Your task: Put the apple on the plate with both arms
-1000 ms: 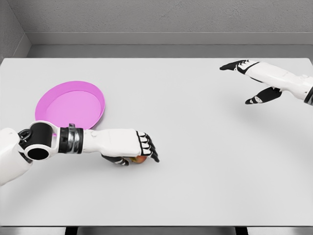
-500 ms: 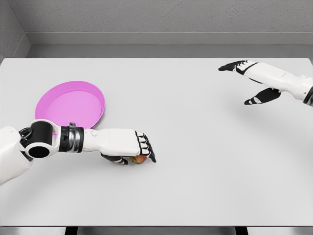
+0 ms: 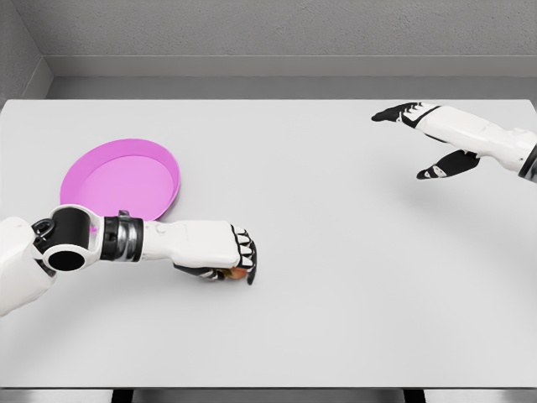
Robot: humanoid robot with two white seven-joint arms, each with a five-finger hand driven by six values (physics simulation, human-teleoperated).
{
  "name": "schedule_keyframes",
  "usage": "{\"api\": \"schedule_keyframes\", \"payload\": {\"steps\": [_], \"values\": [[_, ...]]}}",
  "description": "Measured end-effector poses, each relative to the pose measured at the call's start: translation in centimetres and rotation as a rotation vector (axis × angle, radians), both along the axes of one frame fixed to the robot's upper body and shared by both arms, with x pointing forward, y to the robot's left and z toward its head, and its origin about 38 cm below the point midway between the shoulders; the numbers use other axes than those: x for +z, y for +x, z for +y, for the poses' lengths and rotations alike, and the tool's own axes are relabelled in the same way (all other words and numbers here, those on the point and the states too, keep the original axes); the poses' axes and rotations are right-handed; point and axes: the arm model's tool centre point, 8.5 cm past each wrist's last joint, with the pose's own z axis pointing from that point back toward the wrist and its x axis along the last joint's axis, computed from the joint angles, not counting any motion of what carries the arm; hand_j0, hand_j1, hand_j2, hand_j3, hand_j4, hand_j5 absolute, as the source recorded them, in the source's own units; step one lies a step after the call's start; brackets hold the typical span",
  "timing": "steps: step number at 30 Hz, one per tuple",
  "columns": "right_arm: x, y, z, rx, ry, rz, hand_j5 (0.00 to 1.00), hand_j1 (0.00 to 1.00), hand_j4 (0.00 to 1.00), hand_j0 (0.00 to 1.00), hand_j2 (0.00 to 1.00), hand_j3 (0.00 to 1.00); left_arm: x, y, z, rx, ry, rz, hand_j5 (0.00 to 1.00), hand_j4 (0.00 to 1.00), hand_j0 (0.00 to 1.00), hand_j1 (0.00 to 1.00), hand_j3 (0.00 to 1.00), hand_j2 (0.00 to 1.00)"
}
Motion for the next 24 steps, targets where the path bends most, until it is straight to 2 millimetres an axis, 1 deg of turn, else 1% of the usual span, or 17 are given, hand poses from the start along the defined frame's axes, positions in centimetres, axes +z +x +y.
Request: {"api": "schedule_keyframes", "payload": {"steps": [3,6,8,11,12,13,16,18,20,22,24], "values": [[0.1,0.0,0.0,0.002,-0.001,-0.004,1.00,1.00,1.00,1.00,1.00,1.00,0.0,0.0,0.1,0.002,0.002,-0.002,0.43,0.43,0.43,0.43,0.43,0.43],[0.2,0.0,0.1,0.004,-0.002,-0.007,1.00,1.00,1.00,1.00,1.00,1.00,0.4,0.3,0.1,0.003,0.001,-0.012,0.41,0.41,0.41,0.41,0.41,0.41],[0.3,-0.1,0.1,0.005,-0.003,-0.008,1.00,1.00,1.00,1.00,1.00,1.00,1.4,0.9,0.1,0.003,-0.003,-0.037,0.41,0.41,0.41,0.41,0.41,0.41],[0.3,-0.1,0.1,0.005,-0.003,-0.008,1.00,1.00,1.00,1.00,1.00,1.00,2.8,1.6,0.1,0.007,-0.013,-0.068,0.38,0.38,0.38,0.38,0.38,0.38],[0.3,-0.1,0.1,0.005,-0.003,-0.008,1.00,1.00,1.00,1.00,1.00,1.00,3.2,1.9,0.5,0.020,-0.021,-0.072,0.38,0.38,0.38,0.38,0.38,0.38],[0.3,-0.1,0.1,0.005,-0.003,-0.009,1.00,1.00,1.00,1.00,1.00,1.00,3.8,2.4,1.6,0.049,-0.029,-0.076,0.37,0.37,0.37,0.37,0.37,0.37],[0.3,-0.1,0.0,0.004,-0.004,-0.008,1.00,1.00,1.00,1.00,1.00,1.00,5.7,4.9,6.6,0.200,-0.044,-0.087,0.37,0.37,0.37,0.37,0.37,0.37],[0.3,-0.1,0.0,0.004,-0.004,-0.008,1.00,1.00,1.00,1.00,1.00,1.00,6.5,6.6,9.9,0.306,-0.049,-0.094,0.37,0.37,0.37,0.37,0.37,0.37],[0.3,-0.1,0.0,0.004,-0.004,-0.008,1.00,1.00,1.00,1.00,1.00,1.00,7.0,7.6,13.1,0.398,-0.041,-0.097,0.38,0.38,0.38,0.38,0.38,0.38],[0.4,-0.1,0.0,0.004,-0.004,-0.010,1.00,1.00,1.00,1.00,1.00,1.00,6.6,8.0,15.3,0.460,-0.028,-0.085,0.40,0.40,0.40,0.40,0.40,0.40],[0.4,-0.1,0.0,0.004,-0.004,-0.010,1.00,1.00,1.00,1.00,1.00,1.00,6.4,8.2,16.4,0.491,-0.021,-0.078,0.42,0.42,0.42,0.42,0.42,0.42]]}}
